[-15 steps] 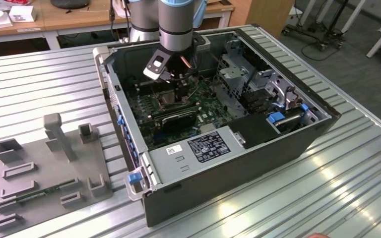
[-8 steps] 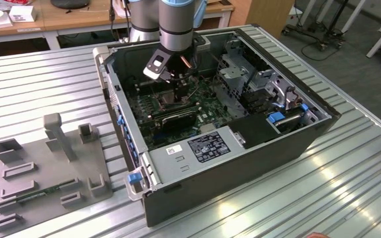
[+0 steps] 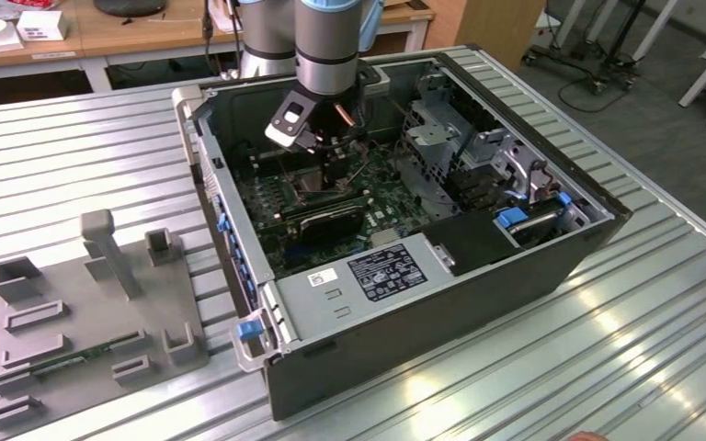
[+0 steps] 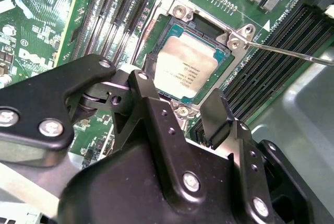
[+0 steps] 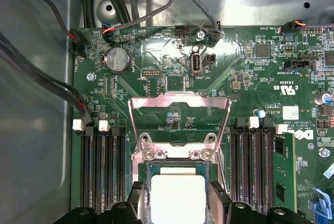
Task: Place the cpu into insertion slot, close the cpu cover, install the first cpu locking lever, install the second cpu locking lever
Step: 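Place the cpu into insertion slot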
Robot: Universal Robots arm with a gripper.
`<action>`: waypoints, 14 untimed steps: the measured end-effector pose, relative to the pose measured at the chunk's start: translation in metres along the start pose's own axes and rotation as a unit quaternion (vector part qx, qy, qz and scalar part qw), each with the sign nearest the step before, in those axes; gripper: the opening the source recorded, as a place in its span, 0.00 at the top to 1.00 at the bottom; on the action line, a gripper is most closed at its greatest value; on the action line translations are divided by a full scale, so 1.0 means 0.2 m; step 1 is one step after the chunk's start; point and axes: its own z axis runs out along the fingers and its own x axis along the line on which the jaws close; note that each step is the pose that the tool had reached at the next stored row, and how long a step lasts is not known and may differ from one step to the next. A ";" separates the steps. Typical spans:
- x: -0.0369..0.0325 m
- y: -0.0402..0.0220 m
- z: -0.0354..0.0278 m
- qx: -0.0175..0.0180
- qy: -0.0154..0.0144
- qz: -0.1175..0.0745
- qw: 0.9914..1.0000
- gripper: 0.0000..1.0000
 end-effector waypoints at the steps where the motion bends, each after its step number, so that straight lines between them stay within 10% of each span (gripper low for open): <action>1: 0.000 0.000 0.000 0.000 0.000 0.000 1.000 0.39; 8: 0.000 0.000 0.000 0.000 0.000 0.000 1.000 0.39; 12: 0.000 0.003 0.001 0.016 0.001 0.001 1.000 0.39; 14: 0.000 0.003 0.001 0.019 0.001 0.001 1.000 0.39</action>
